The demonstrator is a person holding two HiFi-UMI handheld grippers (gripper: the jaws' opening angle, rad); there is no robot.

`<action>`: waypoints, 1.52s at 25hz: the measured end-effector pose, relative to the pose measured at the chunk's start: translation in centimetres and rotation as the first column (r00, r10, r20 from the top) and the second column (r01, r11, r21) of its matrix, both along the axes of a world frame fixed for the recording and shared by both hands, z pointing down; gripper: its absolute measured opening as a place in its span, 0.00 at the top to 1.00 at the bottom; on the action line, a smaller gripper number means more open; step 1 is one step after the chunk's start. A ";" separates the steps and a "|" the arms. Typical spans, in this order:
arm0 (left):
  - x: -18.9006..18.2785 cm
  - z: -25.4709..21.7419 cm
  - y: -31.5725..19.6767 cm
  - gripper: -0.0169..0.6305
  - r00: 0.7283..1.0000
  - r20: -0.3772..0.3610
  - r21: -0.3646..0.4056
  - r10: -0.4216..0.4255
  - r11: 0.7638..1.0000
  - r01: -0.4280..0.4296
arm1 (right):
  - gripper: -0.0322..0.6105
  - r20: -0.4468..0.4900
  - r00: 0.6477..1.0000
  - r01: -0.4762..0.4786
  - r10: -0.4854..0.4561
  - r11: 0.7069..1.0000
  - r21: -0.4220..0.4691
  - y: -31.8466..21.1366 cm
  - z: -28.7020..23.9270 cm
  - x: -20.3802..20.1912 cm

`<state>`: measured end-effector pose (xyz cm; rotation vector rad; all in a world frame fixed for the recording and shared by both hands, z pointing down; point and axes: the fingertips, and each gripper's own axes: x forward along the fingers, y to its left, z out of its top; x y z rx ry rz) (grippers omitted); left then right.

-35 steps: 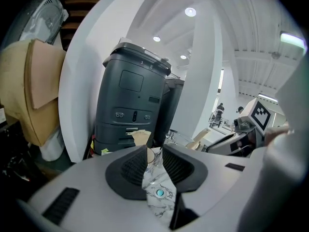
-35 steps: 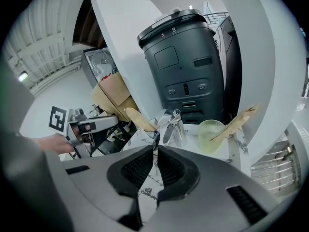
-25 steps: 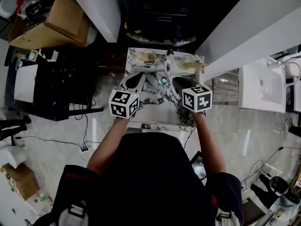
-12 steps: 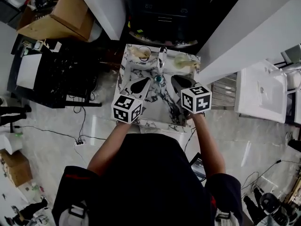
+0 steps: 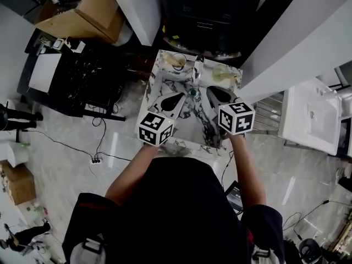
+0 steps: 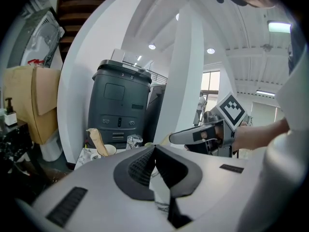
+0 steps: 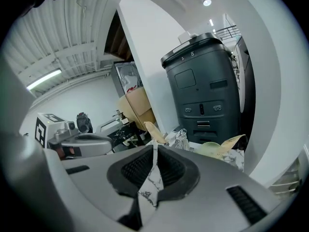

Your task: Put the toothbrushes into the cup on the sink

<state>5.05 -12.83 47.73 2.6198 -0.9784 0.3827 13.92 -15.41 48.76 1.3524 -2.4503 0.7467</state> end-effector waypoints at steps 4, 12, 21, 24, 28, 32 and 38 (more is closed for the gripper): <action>-0.7 -0.8 0.5 0.95 1.000 0.001 0.011 0.005 1.000 -0.005 | 0.87 0.014 1.000 -0.004 0.003 0.999 0.035 0.3 -1.2 -1.0; -3.1 -2.7 2.3 0.95 0.999 -0.017 0.054 0.042 0.998 -0.041 | 0.88 -0.004 0.998 -0.065 0.066 0.991 0.113 2.1 -3.1 -3.8; -7.8 -4.7 6.1 0.95 0.994 -0.063 0.098 0.084 0.992 -0.077 | 0.89 -0.032 0.992 -0.110 0.118 0.974 0.196 6.5 -5.9 -8.7; -9.2 -5.7 7.5 0.95 0.992 -0.071 0.122 0.100 0.988 -0.091 | 0.89 -0.032 0.991 -0.118 0.128 0.967 0.225 8.2 -7.0 -10.4; -10.9 -7.1 9.5 0.95 0.990 -0.088 0.157 0.113 0.983 -0.099 | 0.89 -0.028 0.989 -0.133 0.145 0.956 0.261 10.9 -8.5 -12.4; -12.4 -8.2 11.8 0.95 0.987 -0.096 0.185 0.131 0.976 -0.111 | 0.89 -0.017 0.987 -0.148 0.160 0.945 0.292 13.4 -9.8 -14.1; -14.6 -9.1 14.3 0.95 0.984 -0.103 0.205 0.146 0.971 -0.123 | 0.89 -0.008 0.985 -0.164 0.175 0.936 0.311 16.3 -10.7 -16.4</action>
